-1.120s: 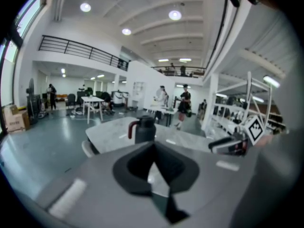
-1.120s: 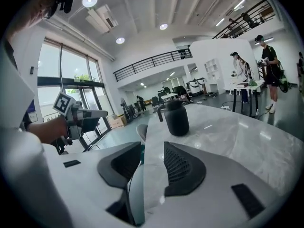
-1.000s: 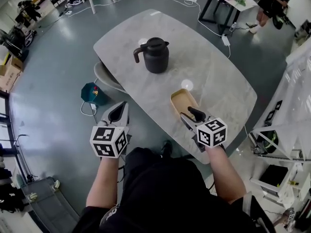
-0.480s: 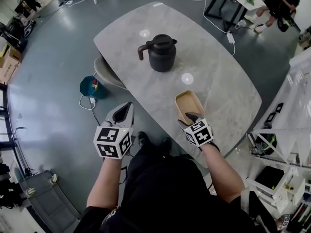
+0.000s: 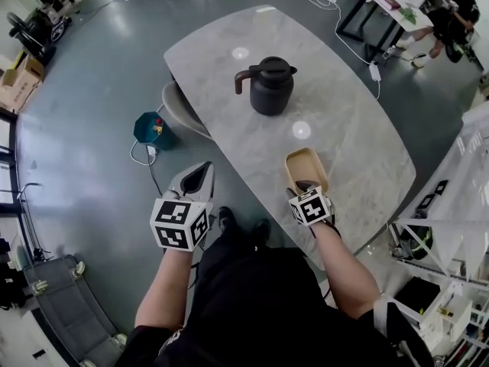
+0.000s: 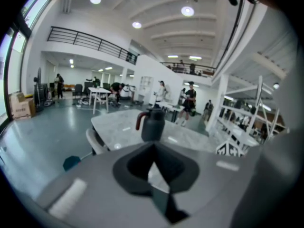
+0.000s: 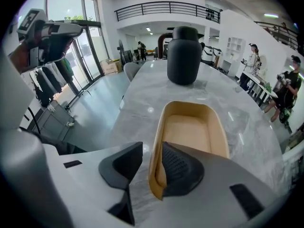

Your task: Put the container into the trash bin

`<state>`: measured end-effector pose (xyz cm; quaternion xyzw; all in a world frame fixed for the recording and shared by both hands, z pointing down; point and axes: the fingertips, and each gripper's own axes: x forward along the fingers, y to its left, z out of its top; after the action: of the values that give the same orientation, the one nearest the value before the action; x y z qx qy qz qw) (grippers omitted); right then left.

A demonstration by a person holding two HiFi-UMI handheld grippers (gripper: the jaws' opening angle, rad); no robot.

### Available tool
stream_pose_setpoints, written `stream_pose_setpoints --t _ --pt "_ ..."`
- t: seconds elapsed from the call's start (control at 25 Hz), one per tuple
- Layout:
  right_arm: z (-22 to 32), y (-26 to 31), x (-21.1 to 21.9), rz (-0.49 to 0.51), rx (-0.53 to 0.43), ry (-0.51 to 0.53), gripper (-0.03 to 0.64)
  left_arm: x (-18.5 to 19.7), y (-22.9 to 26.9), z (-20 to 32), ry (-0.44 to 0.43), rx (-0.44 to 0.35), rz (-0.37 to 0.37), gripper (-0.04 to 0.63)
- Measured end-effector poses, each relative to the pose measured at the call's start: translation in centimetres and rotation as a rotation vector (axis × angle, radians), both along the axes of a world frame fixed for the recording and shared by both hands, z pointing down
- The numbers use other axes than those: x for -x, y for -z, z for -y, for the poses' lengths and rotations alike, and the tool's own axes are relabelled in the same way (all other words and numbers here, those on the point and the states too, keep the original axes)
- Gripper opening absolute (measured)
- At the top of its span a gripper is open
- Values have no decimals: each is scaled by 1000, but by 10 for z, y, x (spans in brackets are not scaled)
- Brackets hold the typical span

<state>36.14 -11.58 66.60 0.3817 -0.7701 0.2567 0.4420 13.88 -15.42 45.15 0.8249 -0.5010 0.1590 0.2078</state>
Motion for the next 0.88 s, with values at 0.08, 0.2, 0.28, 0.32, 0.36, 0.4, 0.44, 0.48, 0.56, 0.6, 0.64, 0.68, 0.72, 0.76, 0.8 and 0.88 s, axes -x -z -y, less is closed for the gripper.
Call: stream_pose_setpoints --t 0.08,0.2,0.28,0.32,0.36,0.4,0.44,0.48,0.56,0.6,0.64,0.68,0.72,0.76,0.8,0.88 --pt "1 -4 1 -34 -2 27 97 5 -1 -2 13 2 5 9" --pt "1 -8 -3 -77 4 66 49 8 1 -2 28 0 10 9" --pt "2 -4 -5 -75 -6 65 41 10 5 -1 42 -10 10 9" --pt "4 0 -6 -68 -17 64 35 11 8 -1 50 -16 9 9" --pt "6 5 -6 -61 -31 65 25 12 10 -1 60 -21 7 9" --pt "8 11 -6 -50 -48 65 18 14 12 -1 70 -25 6 9" --pt "11 18 -6 -33 -66 62 13 16 13 -1 80 -27 4 9" --pt "14 24 -6 -15 -84 58 12 17 15 -2 89 -29 3 9" --pt "17 39 -5 11 -114 58 11 21 19 -3 104 -36 3 9" --pt "18 46 -3 19 -125 63 11 23 21 -4 110 -41 3 9" --pt "18 53 0 28 -135 70 9 27 24 -5 117 -46 4 9" --pt "17 59 5 38 -145 79 9 32 26 -6 125 -49 4 9" --pt "16 65 11 48 -154 90 9 38 28 -7 136 -52 3 9" --pt "16 71 19 58 -163 105 9 46 29 -6 150 -55 0 9" --pt "17 76 28 66 -172 123 9 54 30 -5 167 -57 -3 9" --pt "20 86 48 82 -190 164 9 71 30 -1 198 -62 -10 9"
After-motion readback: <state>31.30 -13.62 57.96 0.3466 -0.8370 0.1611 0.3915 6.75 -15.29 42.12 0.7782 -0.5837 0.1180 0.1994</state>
